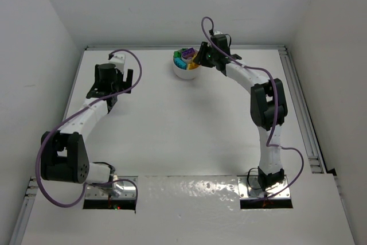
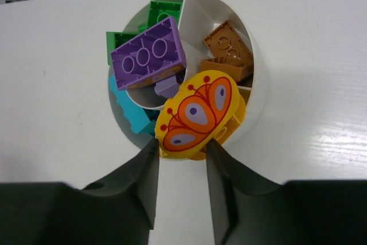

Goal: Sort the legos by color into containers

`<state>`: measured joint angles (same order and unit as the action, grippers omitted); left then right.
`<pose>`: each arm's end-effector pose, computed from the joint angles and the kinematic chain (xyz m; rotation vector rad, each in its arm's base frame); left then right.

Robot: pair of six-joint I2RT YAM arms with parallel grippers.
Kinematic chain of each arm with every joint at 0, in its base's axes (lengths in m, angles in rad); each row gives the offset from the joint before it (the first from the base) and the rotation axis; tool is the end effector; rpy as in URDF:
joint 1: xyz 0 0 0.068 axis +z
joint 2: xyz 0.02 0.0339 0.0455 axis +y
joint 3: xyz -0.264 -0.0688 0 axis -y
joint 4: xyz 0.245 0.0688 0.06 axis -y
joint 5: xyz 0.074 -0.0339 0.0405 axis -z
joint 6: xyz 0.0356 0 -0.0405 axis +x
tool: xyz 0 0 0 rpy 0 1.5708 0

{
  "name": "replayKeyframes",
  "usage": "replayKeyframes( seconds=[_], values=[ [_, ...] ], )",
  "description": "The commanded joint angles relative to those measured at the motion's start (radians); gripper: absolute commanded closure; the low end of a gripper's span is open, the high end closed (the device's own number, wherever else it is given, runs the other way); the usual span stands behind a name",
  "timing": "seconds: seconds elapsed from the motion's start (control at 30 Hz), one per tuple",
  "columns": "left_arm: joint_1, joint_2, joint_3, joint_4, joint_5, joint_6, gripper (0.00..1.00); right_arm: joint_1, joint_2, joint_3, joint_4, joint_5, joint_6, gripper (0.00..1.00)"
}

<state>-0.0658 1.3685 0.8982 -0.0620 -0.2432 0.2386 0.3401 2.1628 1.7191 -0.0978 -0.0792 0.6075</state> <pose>0.3060 -0.0116 0.2595 0.1735 2.0989 0.3594 0.4781 0.1722 0.2252 0.2420 2.1652 0.6388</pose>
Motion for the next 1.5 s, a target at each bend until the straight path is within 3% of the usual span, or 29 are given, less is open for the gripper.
replayKeyframes(
  seconds=[0.0,0.23,1.03,1.1,1.17,1.47],
  values=[
    [0.001,-0.04,-0.008,0.045,0.005,0.008,0.0,0.004,-0.006,0.02,0.047,-0.005,0.028,0.7],
    [0.0,-0.048,-0.015,0.045,0.001,0.008,0.0,0.004,-0.027,0.002,0.069,0.018,0.031,0.8],
    [0.0,-0.048,-0.021,0.079,0.002,0.014,0.0,0.039,-0.067,0.06,0.012,-0.013,-0.075,0.77],
    [0.0,-0.051,-0.021,0.077,0.001,0.013,0.0,0.036,-0.098,0.025,0.015,0.016,-0.072,0.85],
    [0.0,-0.054,-0.022,0.077,-0.002,0.011,0.0,0.016,-0.156,-0.021,0.027,0.048,-0.048,1.0],
    [0.001,-0.06,-0.031,0.082,-0.013,0.001,0.0,-0.076,-0.23,-0.07,-0.083,0.15,-0.009,1.0]
  ],
)
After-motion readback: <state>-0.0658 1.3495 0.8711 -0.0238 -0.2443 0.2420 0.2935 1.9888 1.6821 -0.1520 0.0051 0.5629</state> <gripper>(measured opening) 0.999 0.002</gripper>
